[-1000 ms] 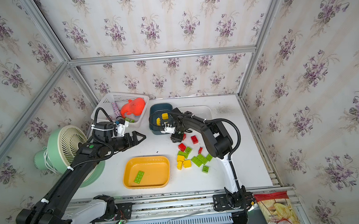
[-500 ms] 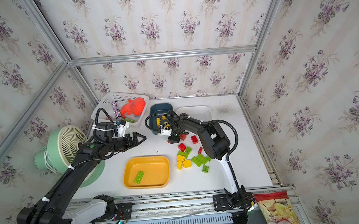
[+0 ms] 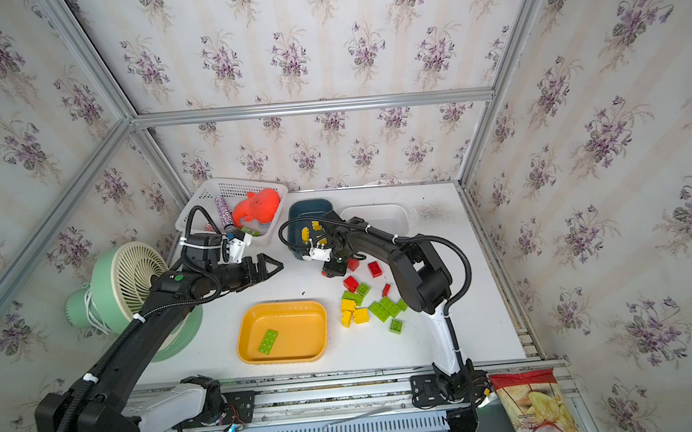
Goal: Sort the legos into containers by color
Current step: Pick up the lego from the center of the table, then place the lego in the container.
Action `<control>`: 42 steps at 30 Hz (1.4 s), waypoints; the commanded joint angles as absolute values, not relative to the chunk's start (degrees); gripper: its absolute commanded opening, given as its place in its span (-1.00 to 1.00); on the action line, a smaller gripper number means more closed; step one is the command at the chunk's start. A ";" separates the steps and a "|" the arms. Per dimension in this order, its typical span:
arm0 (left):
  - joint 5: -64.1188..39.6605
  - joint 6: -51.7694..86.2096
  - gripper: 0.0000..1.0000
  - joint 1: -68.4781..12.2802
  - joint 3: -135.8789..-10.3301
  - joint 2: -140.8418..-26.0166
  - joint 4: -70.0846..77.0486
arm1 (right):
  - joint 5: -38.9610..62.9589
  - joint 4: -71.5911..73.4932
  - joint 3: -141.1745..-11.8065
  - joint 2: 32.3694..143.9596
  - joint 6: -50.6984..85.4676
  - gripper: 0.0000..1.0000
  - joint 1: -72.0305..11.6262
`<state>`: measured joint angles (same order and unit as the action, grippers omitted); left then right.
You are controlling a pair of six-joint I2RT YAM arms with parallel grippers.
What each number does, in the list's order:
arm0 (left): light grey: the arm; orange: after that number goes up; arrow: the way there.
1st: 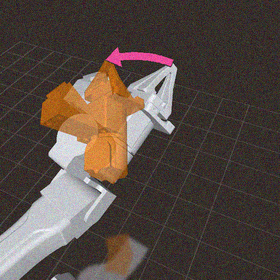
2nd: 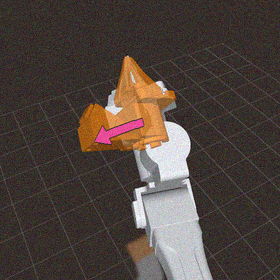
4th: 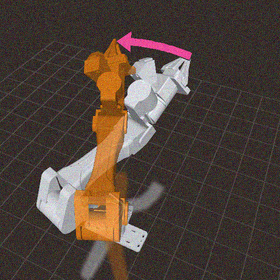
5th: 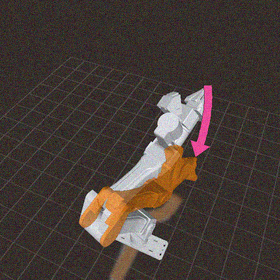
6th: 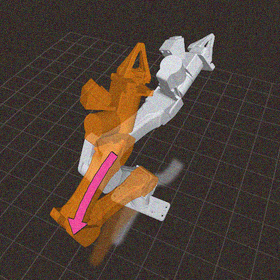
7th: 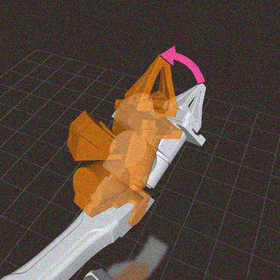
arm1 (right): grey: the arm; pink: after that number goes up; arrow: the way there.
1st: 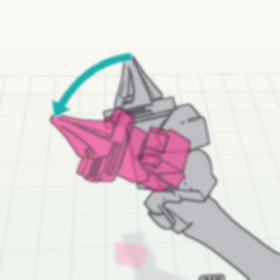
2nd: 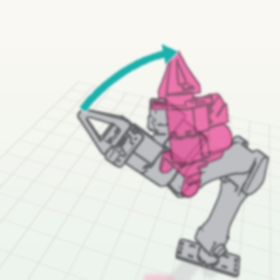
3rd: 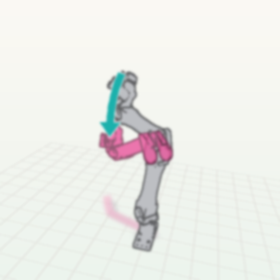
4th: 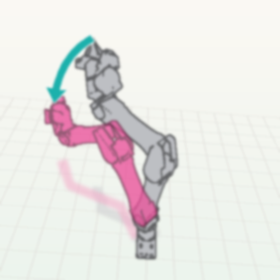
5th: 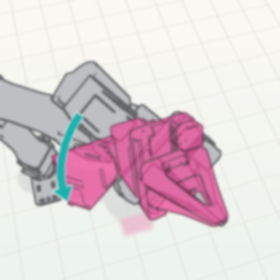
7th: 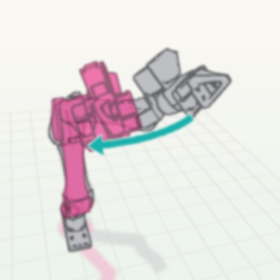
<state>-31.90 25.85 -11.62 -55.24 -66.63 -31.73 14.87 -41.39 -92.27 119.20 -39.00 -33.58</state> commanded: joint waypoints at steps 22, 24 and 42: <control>-36.91 32.62 0.99 -17.67 -63.83 -76.55 -19.73 | 11.00 -48.93 -116.36 126.53 -30.79 -0.45 -15.32; -36.91 32.43 0.99 -17.67 -63.61 -76.46 -19.69 | 11.01 -50.03 -120.51 129.93 -30.06 -0.45 -14.87; -37.23 31.56 0.99 -16.97 -60.47 -76.02 -19.78 | 10.86 -56.96 -129.38 133.81 -28.68 0.30 -13.45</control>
<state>-36.25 32.21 -17.28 -60.58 -76.01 -21.04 8.38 -56.07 -131.87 137.62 -29.36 -13.47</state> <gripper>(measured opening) 0.994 0.649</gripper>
